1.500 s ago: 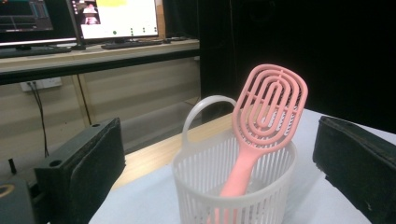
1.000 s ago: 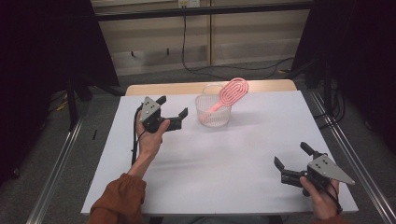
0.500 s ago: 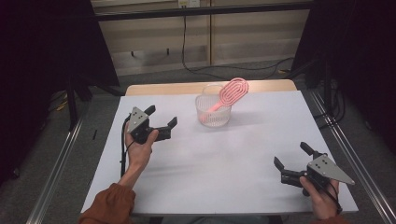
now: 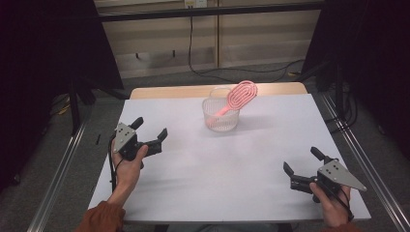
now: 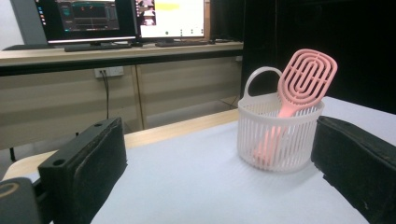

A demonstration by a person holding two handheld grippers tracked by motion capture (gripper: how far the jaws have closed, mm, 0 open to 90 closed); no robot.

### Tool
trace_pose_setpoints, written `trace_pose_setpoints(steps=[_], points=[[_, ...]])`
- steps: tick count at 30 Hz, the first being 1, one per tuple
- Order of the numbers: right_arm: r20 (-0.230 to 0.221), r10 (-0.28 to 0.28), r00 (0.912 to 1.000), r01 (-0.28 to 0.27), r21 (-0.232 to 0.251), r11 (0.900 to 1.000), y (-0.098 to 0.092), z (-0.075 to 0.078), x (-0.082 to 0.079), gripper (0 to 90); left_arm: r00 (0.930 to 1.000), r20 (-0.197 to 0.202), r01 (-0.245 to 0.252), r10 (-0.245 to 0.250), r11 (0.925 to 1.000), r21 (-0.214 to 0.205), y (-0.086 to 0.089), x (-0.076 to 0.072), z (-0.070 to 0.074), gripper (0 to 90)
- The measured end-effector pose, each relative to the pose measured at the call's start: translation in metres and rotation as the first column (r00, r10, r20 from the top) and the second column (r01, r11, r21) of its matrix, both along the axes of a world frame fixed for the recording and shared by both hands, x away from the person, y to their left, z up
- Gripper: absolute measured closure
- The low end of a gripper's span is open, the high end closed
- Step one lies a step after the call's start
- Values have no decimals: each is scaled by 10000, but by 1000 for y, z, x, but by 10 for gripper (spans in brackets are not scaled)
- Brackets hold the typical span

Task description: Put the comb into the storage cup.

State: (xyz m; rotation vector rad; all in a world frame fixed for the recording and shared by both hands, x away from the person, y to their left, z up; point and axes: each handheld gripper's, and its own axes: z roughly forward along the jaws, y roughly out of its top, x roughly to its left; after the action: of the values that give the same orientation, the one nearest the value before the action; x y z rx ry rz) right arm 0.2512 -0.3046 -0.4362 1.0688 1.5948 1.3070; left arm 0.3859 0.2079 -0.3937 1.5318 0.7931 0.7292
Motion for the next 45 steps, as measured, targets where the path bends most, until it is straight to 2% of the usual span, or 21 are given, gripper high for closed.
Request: trace_pose_setpoints(steps=[4,13,15,17,19,21,32,35,38,41,43,45], points=[[13,-69,10000,69,8,10000,0,0,0,0,9996,-142,-251,248,9995,-182,5,-8,-4,33],[45,-123,9999,123,49,9999,0,0,0,0,9994,-194,-284,282,9996,-85,15,-25,-13,33],[62,-133,9999,133,35,9999,0,0,0,0,9987,-450,-239,236,9997,-57,19,-26,-16,31],[51,-136,9999,136,32,9999,-1,1,0,0,9978,-593,-317,301,9992,-259,22,-28,-18,31],[57,-139,9999,139,65,9999,0,1,0,0,9985,-405,-367,367,9993,20,23,-33,-19,31],[66,-119,9999,119,84,9999,-1,1,0,0,9981,-535,-319,308,9993,-206,25,-37,-20,31],[50,-150,9999,149,110,9998,-1,1,0,0,9985,-549,-2,10,9999,157,33,-65,-25,32],[63,-162,9998,162,102,9998,0,1,-1,0,9985,-456,-301,307,9995,123,38,-70,-25,32],[88,-222,9997,221,82,9997,0,1,-1,0,9961,-577,-661,674,9975,233,45,-79,-27,32],[92,-270,9996,269,99,9996,-1,1,-1,0,9947,-680,-757,775,9967,290,50,-87,-28,32],[102,-276,9996,275,87,9996,-1,1,-1,0,9945,-566,-860,876,9958,299,53,-91,-27,31],[108,-278,9996,277,114,9996,-1,1,-1,0,9948,-257,-976,985,9947,330,54,-95,-23,29]])
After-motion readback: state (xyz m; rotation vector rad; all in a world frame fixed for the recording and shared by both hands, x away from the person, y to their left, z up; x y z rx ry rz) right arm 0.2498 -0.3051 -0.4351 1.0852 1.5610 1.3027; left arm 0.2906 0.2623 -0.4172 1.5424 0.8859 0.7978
